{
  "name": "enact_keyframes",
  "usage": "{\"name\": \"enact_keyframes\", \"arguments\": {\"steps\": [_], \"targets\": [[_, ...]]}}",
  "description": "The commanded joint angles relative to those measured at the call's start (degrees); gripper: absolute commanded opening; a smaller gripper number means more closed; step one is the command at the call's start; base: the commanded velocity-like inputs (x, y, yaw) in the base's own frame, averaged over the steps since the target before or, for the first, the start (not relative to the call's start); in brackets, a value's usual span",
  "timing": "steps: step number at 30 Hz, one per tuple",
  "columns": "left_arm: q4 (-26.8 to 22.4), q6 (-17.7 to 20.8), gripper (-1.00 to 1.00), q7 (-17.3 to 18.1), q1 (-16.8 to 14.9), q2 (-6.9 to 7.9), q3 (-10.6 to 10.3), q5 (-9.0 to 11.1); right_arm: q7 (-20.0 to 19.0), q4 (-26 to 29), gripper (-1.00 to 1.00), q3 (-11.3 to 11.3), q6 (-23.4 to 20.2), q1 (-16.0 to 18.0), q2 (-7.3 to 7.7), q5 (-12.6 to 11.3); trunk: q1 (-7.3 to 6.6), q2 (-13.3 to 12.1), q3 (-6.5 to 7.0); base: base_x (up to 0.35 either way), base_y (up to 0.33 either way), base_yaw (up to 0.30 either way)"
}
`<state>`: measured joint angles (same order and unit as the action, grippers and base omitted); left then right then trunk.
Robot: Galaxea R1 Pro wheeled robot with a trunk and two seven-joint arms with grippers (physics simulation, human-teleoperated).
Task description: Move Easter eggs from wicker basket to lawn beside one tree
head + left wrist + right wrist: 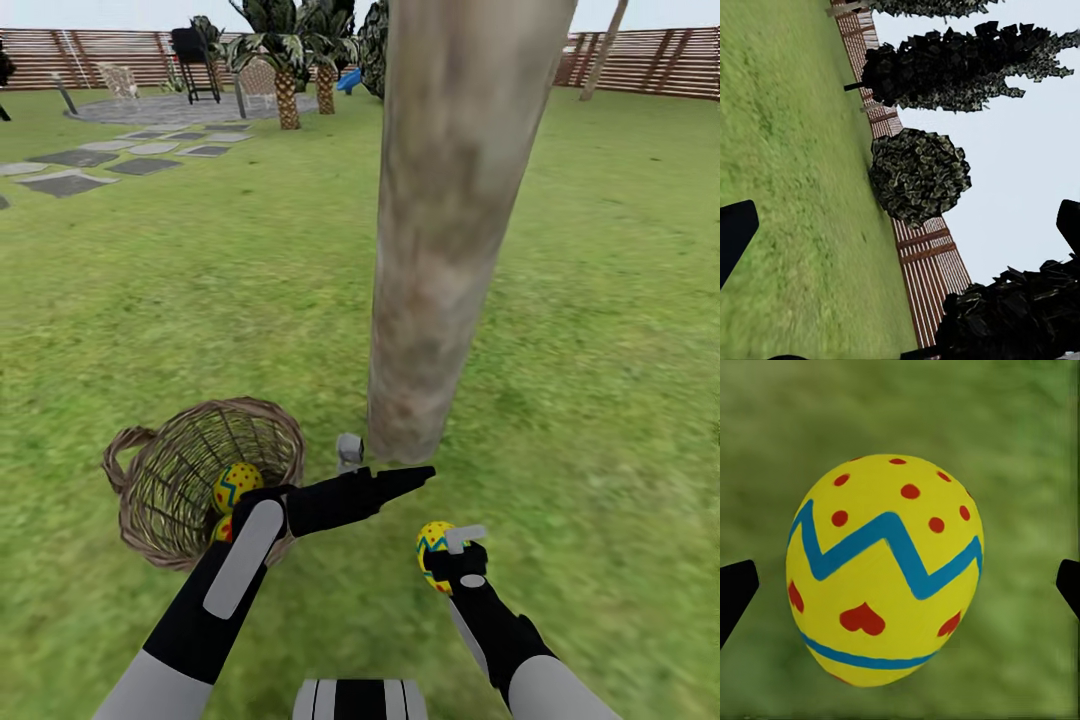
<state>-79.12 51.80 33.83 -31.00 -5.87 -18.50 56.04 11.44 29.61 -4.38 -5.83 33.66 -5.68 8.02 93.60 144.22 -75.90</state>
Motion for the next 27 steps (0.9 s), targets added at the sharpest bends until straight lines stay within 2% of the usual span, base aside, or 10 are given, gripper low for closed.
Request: {"name": "enact_keyframes", "arguments": {"steps": [1, 18, 24, 27], "targets": [[0.01, 0.28, 1.0, 0.09, -0.03, -0.02, 0.04, 0.04, 0.34, 0.12, 1.0, -0.24, -0.59, 0.0, 0.03, 0.59, -0.05, 0.0, 0.19, -0.131, 0.0, 0.0], [0.02, 0.24, 1.0, 0.09, -0.03, -0.02, 0.04, 0.04, 0.34, 0.19, 1.0, -0.19, -0.59, 0.0, -0.03, 0.54, -0.49, -0.23, 3.96, -0.131, 0.0, 0.0], [-0.13, -0.07, 1.0, 0.29, -0.01, 0.11, 0.04, 0.04, 0.17, 0.27, 1.0, -0.19, -0.67, 0.0, -0.03, 0.51, -0.64, -0.31, 5.29, -0.033, 0.0, 0.0], [-1.1, -0.23, 1.0, 0.52, 0.03, 0.37, 0.14, 0.04, 0.1, 0.28, 1.0, -0.19, -0.68, -0.01, -0.03, 0.5, -0.64, -0.31, 5.29, -0.002, 0.0, 0.0]]}}
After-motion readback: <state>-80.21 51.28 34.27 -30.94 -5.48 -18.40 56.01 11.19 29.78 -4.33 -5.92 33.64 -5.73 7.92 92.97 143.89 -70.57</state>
